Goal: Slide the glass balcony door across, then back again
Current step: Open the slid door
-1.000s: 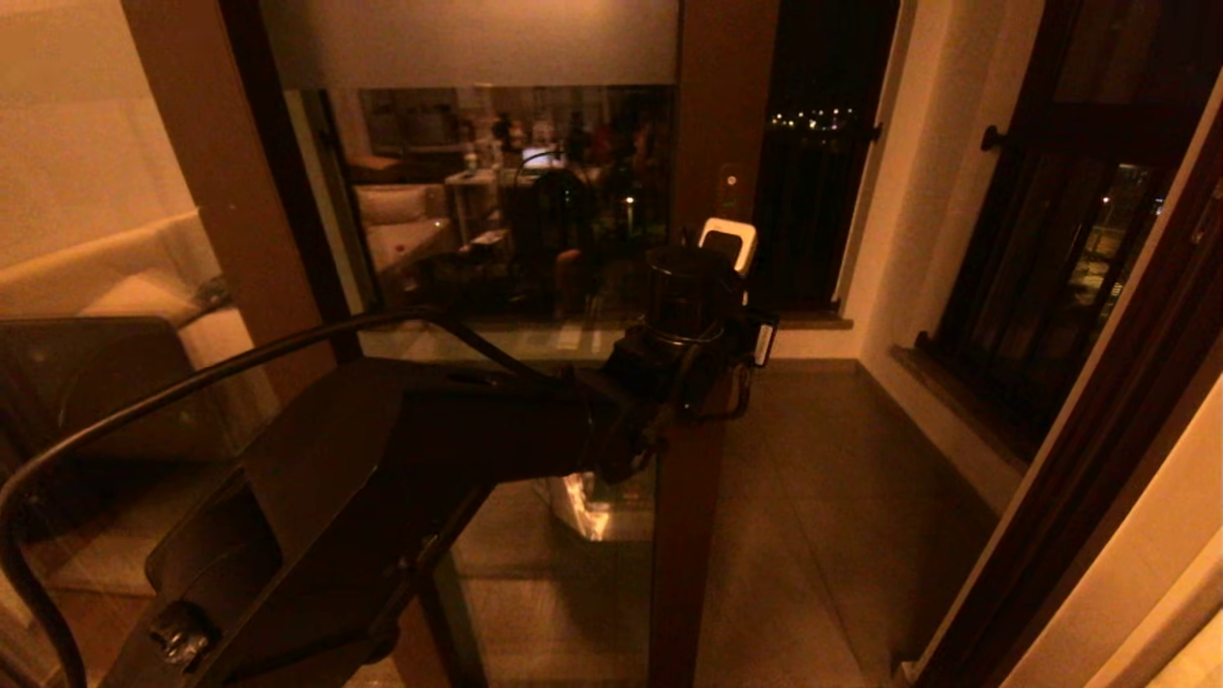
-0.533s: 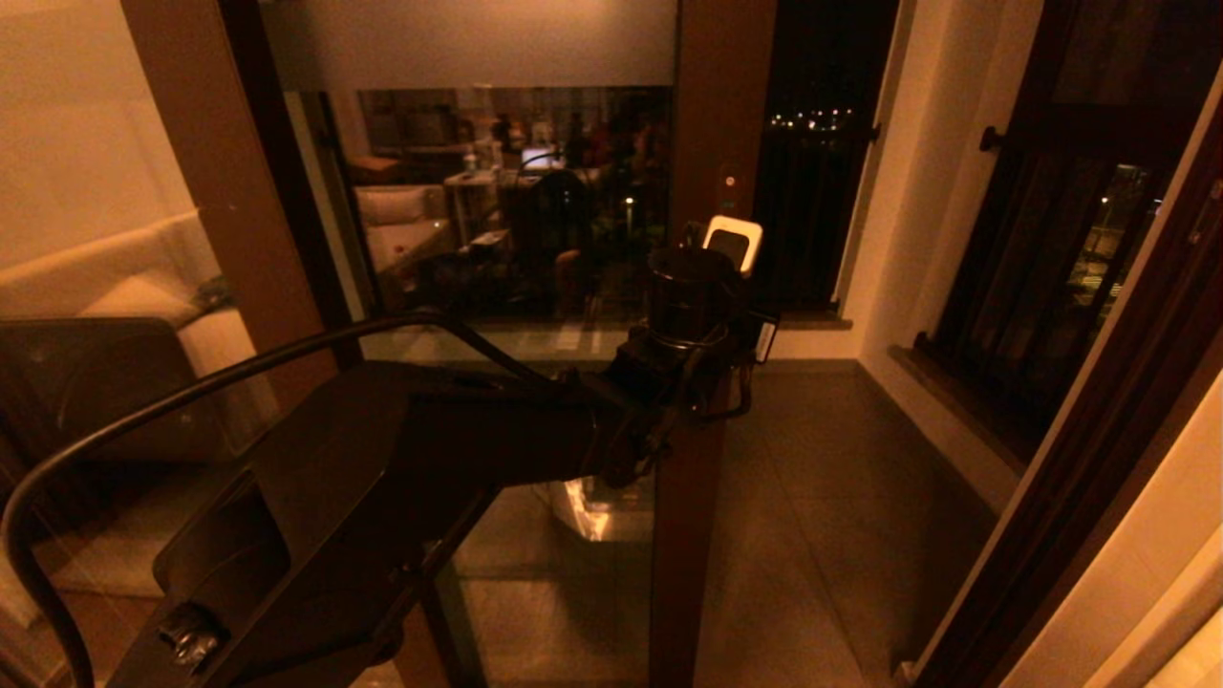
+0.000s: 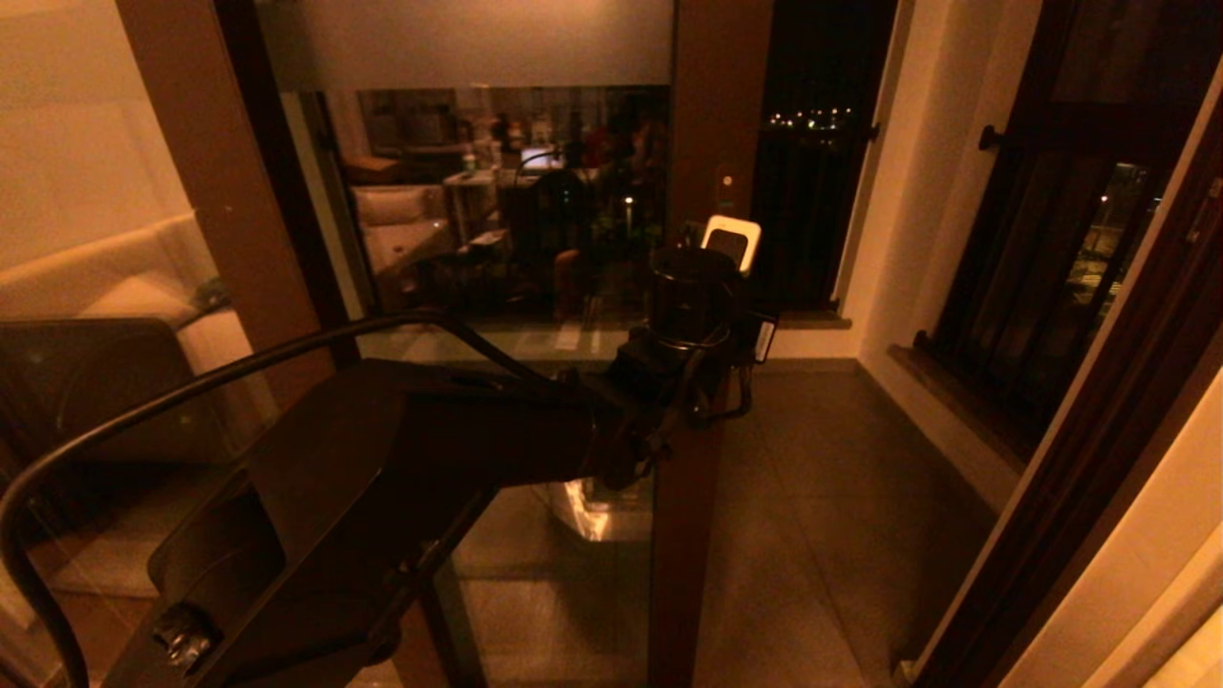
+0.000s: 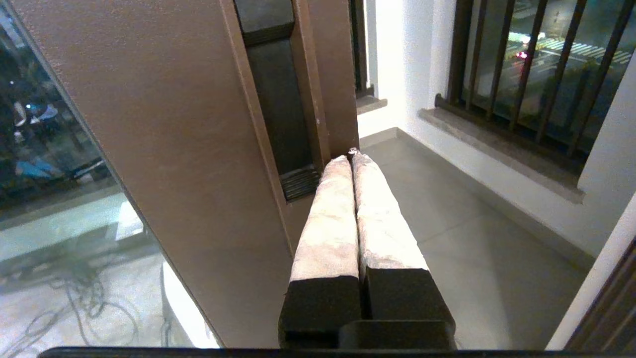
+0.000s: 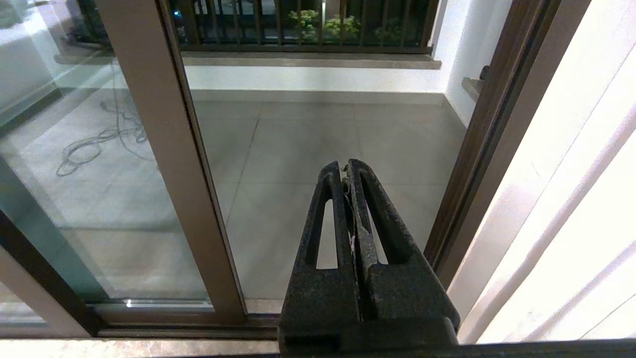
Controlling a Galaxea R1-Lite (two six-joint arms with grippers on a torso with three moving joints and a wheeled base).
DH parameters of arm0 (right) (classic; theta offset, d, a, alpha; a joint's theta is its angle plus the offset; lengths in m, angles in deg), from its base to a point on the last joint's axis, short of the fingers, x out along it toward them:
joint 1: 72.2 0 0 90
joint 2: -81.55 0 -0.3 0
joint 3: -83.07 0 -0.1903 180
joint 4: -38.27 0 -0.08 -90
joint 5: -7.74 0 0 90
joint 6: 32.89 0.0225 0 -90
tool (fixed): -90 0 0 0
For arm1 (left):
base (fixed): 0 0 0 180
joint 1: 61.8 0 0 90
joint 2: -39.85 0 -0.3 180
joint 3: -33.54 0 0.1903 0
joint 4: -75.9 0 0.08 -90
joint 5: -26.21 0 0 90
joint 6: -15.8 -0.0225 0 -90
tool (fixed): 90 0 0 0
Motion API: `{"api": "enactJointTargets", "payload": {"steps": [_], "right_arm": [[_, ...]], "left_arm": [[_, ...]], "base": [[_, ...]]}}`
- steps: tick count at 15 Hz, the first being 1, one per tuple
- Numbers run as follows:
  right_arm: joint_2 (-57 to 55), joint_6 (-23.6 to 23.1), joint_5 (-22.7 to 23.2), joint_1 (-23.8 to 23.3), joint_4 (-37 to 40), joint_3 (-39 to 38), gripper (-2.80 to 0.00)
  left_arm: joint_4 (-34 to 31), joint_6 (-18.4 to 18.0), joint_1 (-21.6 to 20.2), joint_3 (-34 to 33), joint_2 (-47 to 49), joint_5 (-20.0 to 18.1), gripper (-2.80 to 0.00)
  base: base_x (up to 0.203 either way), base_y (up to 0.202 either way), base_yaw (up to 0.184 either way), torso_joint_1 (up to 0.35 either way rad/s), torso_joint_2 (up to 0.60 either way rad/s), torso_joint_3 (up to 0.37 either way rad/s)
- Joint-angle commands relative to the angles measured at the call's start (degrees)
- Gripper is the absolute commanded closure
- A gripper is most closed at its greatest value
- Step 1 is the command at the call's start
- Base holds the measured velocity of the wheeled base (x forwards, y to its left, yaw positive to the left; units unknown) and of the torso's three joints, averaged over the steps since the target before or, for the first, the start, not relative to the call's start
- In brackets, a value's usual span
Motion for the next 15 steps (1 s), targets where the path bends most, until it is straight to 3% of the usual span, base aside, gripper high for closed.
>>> {"api": "enactJointTargets", "payload": {"steps": [1,5,15], "right_arm": [[-0.1,0.0,0.0,0.0,0.0,0.0,0.0],[-0.1,0.0,0.0,0.0,0.0,0.0,0.0],[-0.1,0.0,0.0,0.0,0.0,0.0,0.0]], "left_arm": [[1.1,0.0,-1.8,-1.5,-1.3,0.3,0.0],[4.8,-0.1,-1.8,-7.0,-3.6,0.2,0.0],[4.8,-0.2,-1.4,-7.4,-4.7,1.0,0.0]], "base": [[0.0,0.0,0.0,0.0,0.0,0.0],[0.0,0.0,0.0,0.0,0.0,0.0],[0.0,0.0,0.0,0.0,0.0,0.0]]}}
